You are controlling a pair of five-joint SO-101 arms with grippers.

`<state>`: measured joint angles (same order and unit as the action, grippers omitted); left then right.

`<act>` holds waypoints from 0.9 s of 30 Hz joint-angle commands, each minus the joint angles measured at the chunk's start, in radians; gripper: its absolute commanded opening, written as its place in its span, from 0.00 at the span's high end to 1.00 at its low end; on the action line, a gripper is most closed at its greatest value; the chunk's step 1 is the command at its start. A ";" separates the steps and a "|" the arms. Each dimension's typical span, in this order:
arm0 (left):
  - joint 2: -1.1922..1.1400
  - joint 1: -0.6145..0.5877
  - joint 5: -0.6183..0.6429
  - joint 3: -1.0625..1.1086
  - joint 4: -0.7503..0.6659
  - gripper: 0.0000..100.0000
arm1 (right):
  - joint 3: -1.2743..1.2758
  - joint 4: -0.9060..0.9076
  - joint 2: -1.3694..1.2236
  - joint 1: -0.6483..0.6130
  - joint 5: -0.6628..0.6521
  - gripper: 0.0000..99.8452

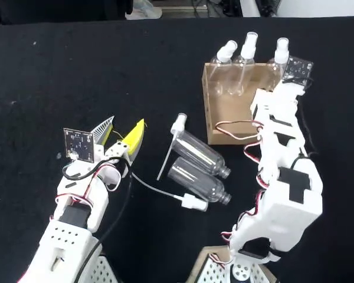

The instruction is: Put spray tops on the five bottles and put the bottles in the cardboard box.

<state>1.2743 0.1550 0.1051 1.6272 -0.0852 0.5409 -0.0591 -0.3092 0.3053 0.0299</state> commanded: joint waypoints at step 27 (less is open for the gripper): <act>0.018 0.002 -0.008 -0.008 -0.018 0.75 | 0.288 0.144 0.616 -0.020 -0.100 0.92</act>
<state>1.2743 0.1550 0.1051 1.6272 -0.0852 0.8554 -0.0575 0.1389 0.2869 -0.0023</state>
